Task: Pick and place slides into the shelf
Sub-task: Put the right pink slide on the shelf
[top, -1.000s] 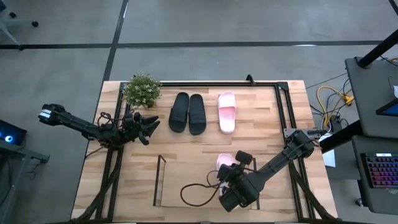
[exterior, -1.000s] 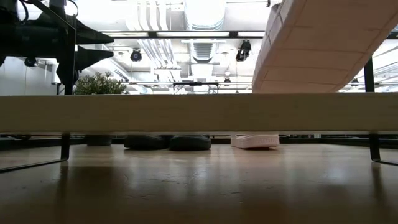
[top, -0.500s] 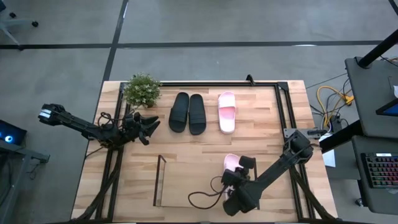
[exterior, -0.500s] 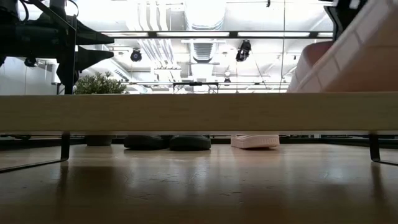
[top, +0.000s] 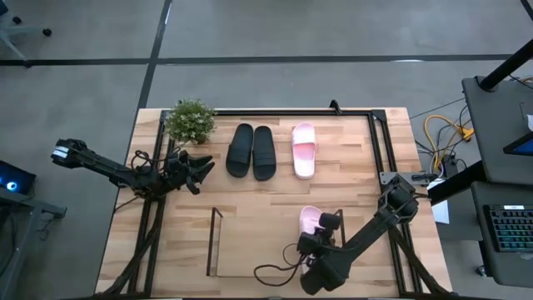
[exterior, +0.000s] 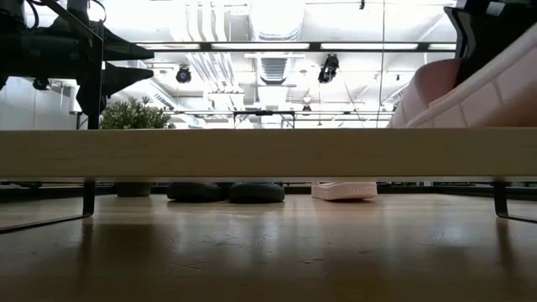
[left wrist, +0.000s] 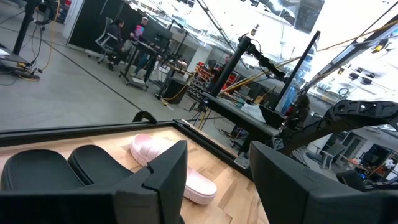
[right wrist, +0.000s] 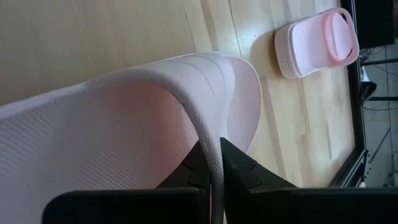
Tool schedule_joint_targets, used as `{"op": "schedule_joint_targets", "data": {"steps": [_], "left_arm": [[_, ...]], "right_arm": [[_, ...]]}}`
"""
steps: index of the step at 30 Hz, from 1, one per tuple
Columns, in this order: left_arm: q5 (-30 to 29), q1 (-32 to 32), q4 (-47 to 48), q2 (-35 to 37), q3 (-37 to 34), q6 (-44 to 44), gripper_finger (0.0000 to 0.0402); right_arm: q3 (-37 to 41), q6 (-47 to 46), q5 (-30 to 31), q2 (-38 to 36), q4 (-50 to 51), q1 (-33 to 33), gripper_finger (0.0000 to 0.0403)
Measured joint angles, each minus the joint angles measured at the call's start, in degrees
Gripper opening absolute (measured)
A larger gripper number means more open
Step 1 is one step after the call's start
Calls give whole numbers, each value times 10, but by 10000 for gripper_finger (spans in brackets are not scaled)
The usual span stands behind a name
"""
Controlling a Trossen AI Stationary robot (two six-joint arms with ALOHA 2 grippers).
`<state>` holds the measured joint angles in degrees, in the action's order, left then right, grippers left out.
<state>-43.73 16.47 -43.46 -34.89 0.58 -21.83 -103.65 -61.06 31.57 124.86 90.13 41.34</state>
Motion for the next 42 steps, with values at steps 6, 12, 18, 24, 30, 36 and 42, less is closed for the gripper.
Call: {"op": "schedule_joint_targets", "data": {"steps": [6,12,18,24,30,36,42], "left_arm": [[0,0,0,0,0,0,160],[0,0,0,-7,0,0,160],[0,0,0,-12,0,0,160],[0,0,0,-12,0,-1,160],[1,0,0,-13,0,-3,160],[1,0,0,-14,0,-3,160],[1,0,0,-13,0,-3,160]], "right_arm": [[-19,37,17,0,-2,4,8],[-19,33,18,0,-1,10,8],[-14,53,31,0,-2,16,8],[-11,60,47,0,-1,15,8],[15,18,45,0,-2,16,8],[38,2,43,0,1,18,8],[26,38,54,0,-1,18,8]]}}
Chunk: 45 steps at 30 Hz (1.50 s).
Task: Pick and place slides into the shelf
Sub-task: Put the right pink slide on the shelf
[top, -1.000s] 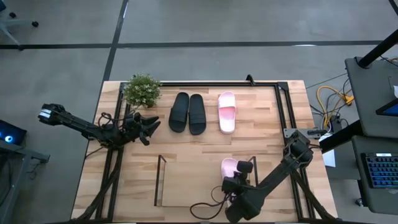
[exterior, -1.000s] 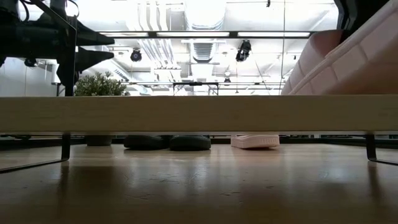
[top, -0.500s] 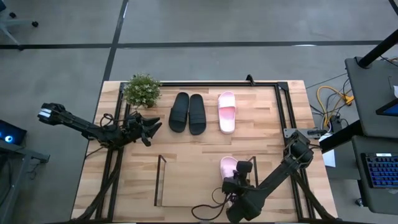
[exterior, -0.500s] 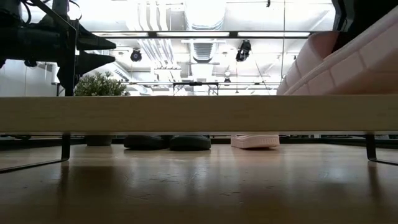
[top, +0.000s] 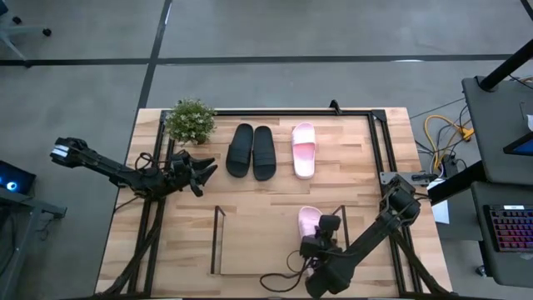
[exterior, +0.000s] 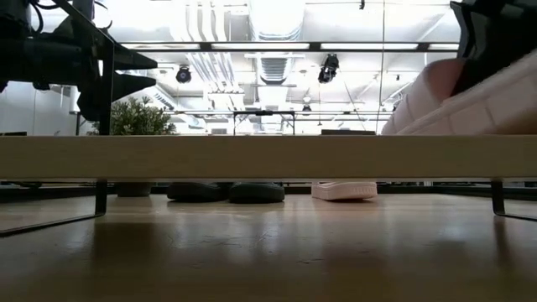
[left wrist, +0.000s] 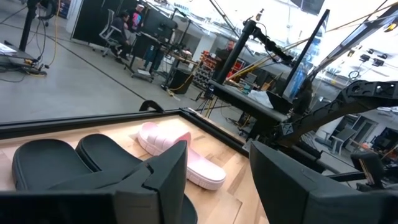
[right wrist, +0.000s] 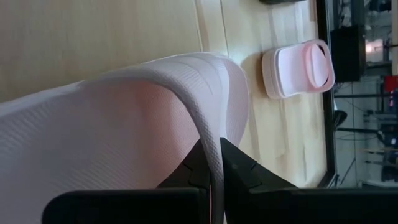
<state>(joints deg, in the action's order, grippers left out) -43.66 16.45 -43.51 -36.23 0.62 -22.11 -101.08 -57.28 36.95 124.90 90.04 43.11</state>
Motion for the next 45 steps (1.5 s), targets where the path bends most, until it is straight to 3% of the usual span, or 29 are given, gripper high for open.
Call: {"op": "schedule_joint_targets", "data": {"steps": [12,20,28,39,45], "left_arm": [[0,0,0,-1,0,0,160],[2,0,0,-1,0,0,160],[3,0,0,-1,0,0,160],[5,0,0,-1,1,0,160],[5,0,0,-1,1,-1,160]], "right_arm": [[0,30,17,0,-1,0,8],[29,-43,10,0,0,0,8],[33,-17,8,-1,0,1,8],[50,-90,0,-2,2,3,9],[28,-114,-14,-2,1,8,45]]}}
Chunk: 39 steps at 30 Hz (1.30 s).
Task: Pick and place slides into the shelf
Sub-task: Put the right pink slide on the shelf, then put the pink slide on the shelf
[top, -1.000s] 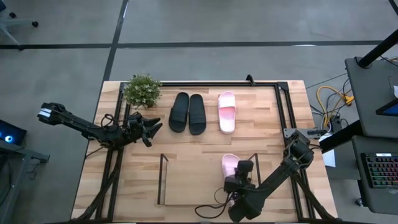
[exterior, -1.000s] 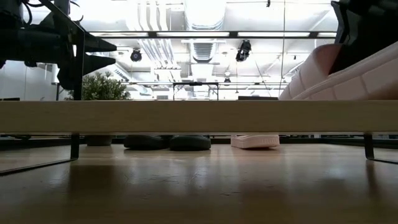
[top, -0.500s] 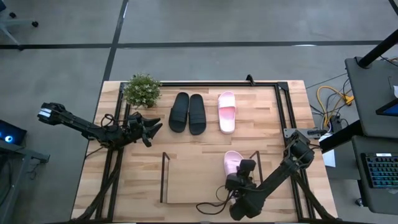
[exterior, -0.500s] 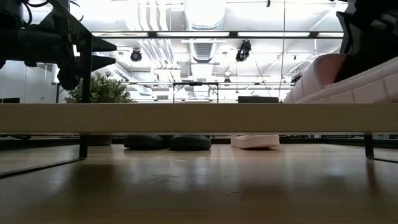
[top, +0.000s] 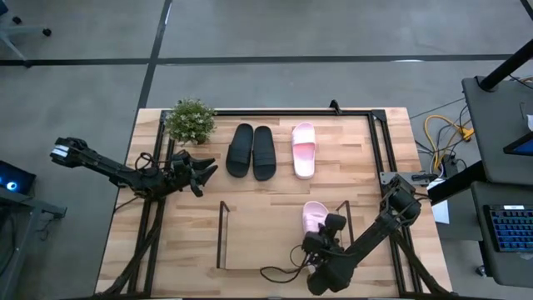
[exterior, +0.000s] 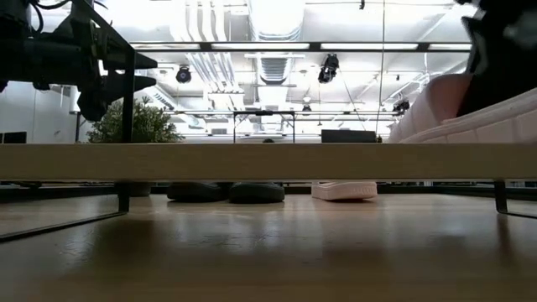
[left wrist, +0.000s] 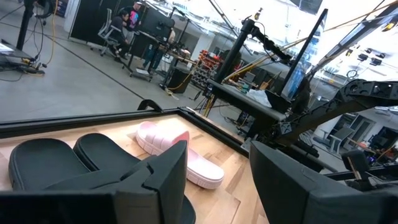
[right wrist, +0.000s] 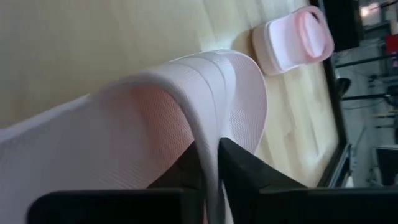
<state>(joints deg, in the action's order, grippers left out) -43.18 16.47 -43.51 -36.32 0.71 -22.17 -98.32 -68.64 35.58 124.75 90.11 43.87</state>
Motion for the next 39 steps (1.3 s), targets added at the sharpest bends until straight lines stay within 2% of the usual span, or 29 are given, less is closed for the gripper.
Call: {"op": "schedule_joint_targets", "data": {"steps": [8,14,18,26,32,37,39], "left_arm": [[5,0,0,0,0,0,160],[23,0,0,0,0,0,160],[24,0,0,0,0,0,160],[24,0,0,0,0,0,160],[25,0,0,0,0,0,160],[26,0,0,1,0,0,160],[26,0,-1,1,0,0,160]], "right_arm": [[-26,-17,-8,-3,-4,7,138],[-35,-1,-45,-8,-2,7,198],[-48,16,-64,-14,-2,9,212],[-102,12,-53,-42,-2,11,214],[-178,26,12,-55,-1,11,215],[-223,8,135,-80,-2,6,212],[-227,-19,164,-102,-2,-5,207]]}}
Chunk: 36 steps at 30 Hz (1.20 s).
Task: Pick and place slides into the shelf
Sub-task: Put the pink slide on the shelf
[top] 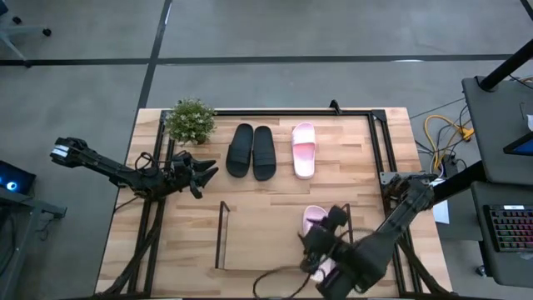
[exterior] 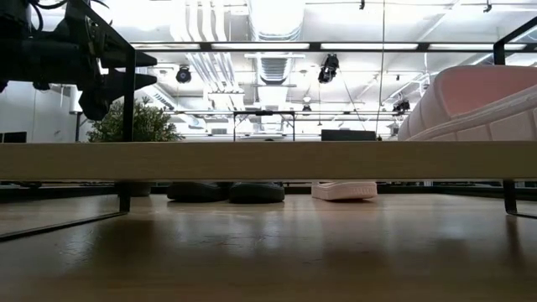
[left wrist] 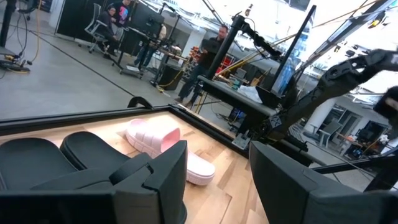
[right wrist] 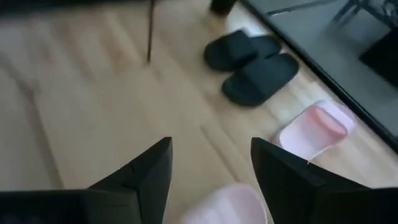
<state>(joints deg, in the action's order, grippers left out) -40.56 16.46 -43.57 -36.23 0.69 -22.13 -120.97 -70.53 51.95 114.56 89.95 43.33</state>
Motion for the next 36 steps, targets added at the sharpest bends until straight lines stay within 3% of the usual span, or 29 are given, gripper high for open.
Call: {"op": "schedule_joint_targets", "data": {"steps": [4,14,20,28,32,36], "left_arm": [[4,0,0,0,0,0,160],[4,0,-2,0,0,0,160],[4,0,-47,-1,2,-1,160],[2,0,-61,-1,2,-1,160],[2,0,-61,-1,2,-1,160],[2,0,-61,-2,2,-1,160]], "right_arm": [[9,-23,14,-59,-6,-21,191],[66,62,-2,-182,-68,-68,162],[125,193,-90,-238,-127,-155,122],[242,364,-157,-318,-185,-299,51],[278,490,-233,-325,-191,-370,55],[294,572,-288,-311,-200,-425,98]]}}
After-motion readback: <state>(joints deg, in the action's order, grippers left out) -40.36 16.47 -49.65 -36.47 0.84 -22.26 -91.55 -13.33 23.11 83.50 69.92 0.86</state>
